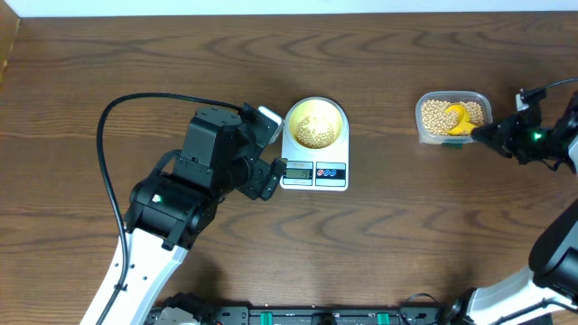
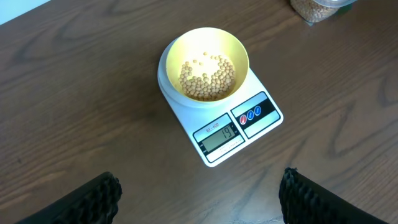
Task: Scoop item into bowl and weigh 50g on scale
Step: 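Dip the scoop into the soybeans again with the right gripper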
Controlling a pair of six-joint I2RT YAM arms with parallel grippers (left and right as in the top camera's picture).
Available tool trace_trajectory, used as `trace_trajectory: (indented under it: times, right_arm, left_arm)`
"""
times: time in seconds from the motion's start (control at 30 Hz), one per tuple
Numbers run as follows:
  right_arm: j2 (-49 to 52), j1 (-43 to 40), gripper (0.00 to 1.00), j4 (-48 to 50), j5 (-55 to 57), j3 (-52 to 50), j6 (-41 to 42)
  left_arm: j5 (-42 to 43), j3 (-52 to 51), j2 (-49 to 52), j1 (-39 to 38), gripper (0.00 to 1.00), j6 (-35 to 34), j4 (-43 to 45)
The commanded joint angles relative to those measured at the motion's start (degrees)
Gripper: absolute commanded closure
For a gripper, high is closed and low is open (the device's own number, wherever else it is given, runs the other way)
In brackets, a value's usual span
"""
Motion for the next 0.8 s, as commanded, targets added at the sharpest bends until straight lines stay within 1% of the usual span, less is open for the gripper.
trace_trajectory:
  times: [0.0,0.3,0.57,0.77]
  right_arm:
    - [2.2,0.0,0.99,-0.2,-4.9,-0.5,-0.7]
    - [2.3,0.2,0.99,1.6,-6.9,-0.5,-0.7]
    - [2.3,3.9,0.99,3.7,-7.2,-0.5,-0.7]
    - [2.3,4.2,0.99,3.8,-6.6,-0.5,-0.5]
  left_arm:
    - [0.5,0.0,0.2,0.3,0.17,0.5,-0.2]
    - [0.5,0.0,0.2,0.3,0.17,0.5,-0.2]
    - [0.5,0.0,0.2,0.3,0.17,0.5,-0.2]
    - [0.5,0.0,0.2,0.3,0.17,0.5,-0.2]
